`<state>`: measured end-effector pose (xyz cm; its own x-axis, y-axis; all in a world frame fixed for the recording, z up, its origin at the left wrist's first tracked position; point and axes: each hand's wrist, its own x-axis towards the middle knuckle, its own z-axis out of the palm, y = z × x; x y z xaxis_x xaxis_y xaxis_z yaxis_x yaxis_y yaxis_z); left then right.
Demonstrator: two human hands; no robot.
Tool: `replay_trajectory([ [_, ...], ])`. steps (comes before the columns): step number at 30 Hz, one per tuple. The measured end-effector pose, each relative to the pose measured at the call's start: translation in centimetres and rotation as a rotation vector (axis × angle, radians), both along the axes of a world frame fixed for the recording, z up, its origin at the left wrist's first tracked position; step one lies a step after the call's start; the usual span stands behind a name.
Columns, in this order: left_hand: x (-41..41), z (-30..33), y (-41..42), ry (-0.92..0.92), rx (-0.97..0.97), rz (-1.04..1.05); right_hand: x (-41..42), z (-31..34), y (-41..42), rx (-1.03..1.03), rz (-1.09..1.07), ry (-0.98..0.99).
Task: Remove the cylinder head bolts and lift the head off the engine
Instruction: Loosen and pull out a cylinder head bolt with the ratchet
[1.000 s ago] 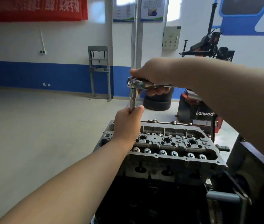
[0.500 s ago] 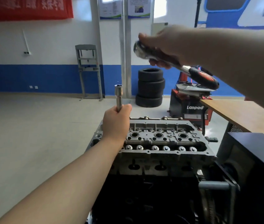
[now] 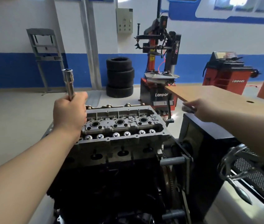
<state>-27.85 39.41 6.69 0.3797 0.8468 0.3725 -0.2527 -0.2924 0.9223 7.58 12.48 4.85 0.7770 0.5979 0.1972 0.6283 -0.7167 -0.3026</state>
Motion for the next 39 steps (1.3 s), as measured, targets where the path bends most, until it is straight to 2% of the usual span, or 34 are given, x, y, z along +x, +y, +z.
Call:
replay_trajectory([
  [4,0.1,0.0,0.2,-0.016,-0.008,-0.015,2.6,-3.9,-3.1,0.000,-0.072,-0.129],
  [7,0.1,-0.1,0.3,-0.019,-0.004,-0.018,4.2,-5.3,-3.7,0.047,-0.113,-0.128],
  [11,0.2,0.1,0.4,-0.011,-0.001,-0.014,4.3,-5.1,-2.9,-0.029,-0.091,-0.042],
  [19,0.1,-0.1,0.4,-0.002,0.004,-0.027,3.2,-5.6,-3.3,-0.091,-0.110,-0.083],
  [23,0.0,0.0,0.2,-0.005,0.006,-0.037,1.8,-5.1,-3.1,-0.084,-0.115,-0.177],
  [26,0.0,0.1,-0.1,-0.002,0.002,-0.041,-2.1,-3.3,-0.4,0.203,-0.019,-0.306],
  [29,-0.1,0.2,-0.4,0.014,0.000,-0.028,-10.0,-0.7,4.5,0.620,0.180,-0.216],
  [31,-0.3,0.3,-0.5,0.030,-0.012,-0.033,-16.3,0.2,7.9,0.737,0.332,-0.138],
  [33,-0.5,0.4,-0.5,0.048,-0.020,-0.051,-22.1,0.7,11.2,0.690,0.475,0.004],
  [36,-1.2,0.6,0.0,0.153,0.079,-0.055,-27.6,0.3,15.5,0.474,0.602,0.227],
  [39,-3.1,-0.6,1.2,0.246,0.196,-0.143,-29.1,-1.0,17.1,0.429,0.569,0.103],
])
